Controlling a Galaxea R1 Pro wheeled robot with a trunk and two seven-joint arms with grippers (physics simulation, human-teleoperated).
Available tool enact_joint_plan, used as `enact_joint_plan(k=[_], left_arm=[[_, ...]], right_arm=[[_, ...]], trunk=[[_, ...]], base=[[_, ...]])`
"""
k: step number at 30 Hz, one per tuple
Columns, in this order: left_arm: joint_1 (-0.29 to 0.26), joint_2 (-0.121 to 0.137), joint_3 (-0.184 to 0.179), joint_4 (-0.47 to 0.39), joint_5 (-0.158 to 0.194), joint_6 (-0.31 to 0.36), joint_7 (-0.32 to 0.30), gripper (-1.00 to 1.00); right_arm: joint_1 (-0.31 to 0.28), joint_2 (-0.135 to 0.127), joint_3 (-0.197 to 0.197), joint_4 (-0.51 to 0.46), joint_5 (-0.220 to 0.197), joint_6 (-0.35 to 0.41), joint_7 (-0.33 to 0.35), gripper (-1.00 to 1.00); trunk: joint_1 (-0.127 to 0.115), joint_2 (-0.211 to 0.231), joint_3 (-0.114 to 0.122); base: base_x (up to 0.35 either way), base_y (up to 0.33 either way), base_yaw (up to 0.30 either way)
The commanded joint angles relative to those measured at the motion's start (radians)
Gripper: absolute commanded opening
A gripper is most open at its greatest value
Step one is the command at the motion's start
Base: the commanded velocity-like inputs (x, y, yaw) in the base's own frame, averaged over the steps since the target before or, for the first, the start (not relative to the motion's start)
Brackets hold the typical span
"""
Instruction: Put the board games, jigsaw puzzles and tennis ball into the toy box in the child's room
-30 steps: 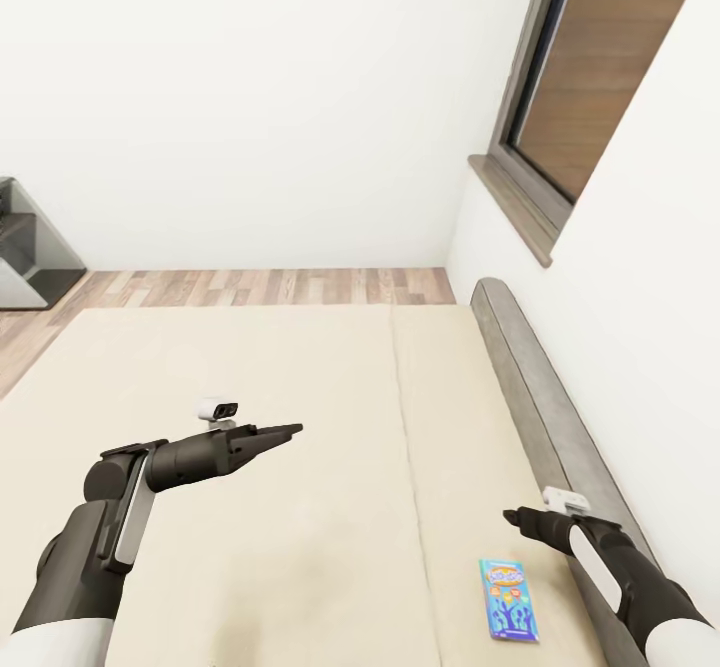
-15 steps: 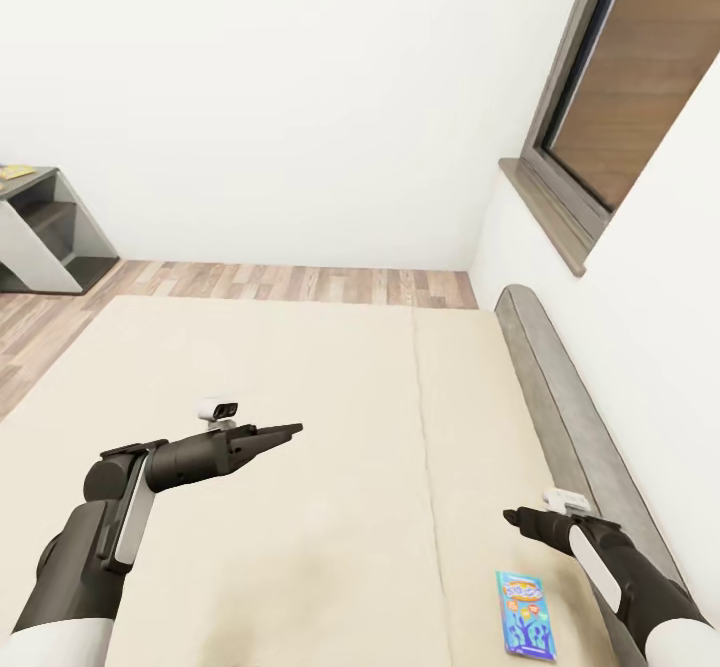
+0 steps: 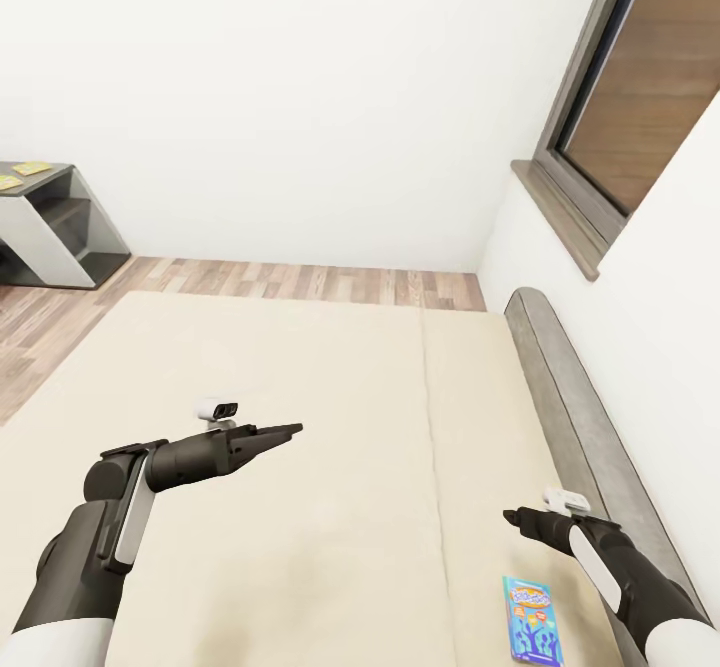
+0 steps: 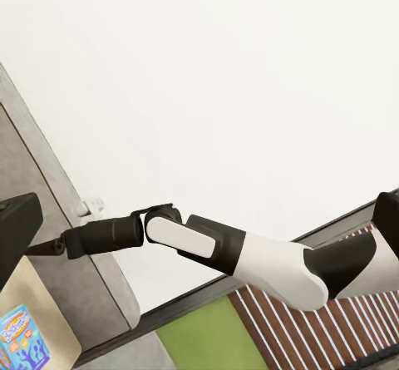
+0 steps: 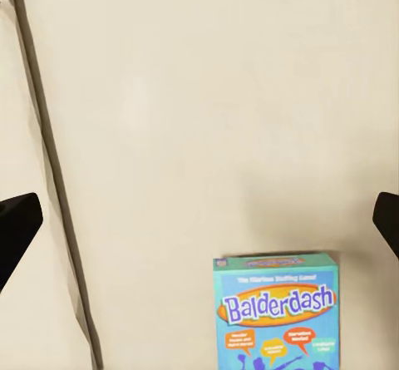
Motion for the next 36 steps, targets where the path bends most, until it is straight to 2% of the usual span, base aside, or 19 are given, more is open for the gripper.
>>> enact_joint_plan(k=[1, 10, 19, 36], left_arm=[[-0.001, 0.0, 0.0, 0.0, 0.0, 0.011, -0.003, 1.0], [-0.001, 0.0, 0.0, 0.0, 0.0, 0.011, -0.003, 1.0], [-0.001, 0.0, -0.001, 0.0, 0.0, 0.011, -0.003, 1.0], [-0.001, 0.0, -0.001, -0.001, 0.0, 0.011, -0.003, 1.0]], right_arm=[[0.0, -0.001, 0.003, -0.001, 0.0, 0.004, 0.001, 1.0], [0.0, -0.001, 0.003, -0.001, 0.0, 0.003, 0.001, 1.0], [0.0, -0.001, 0.003, -0.001, 0.0, 0.003, 0.002, 1.0], [0.0, 0.0, 0.004, -0.001, 0.001, 0.003, 0.002, 1.0]], trunk=[[0.001, -0.002, -0.002], [0.001, -0.002, -0.001], [0.001, -0.002, 0.003], [0.001, -0.002, 0.004]], base=[[0.0, 0.0, 0.003], [0.0, 0.0, -0.008], [0.0, 0.0, -0.122], [0.0, 0.0, -0.008]])
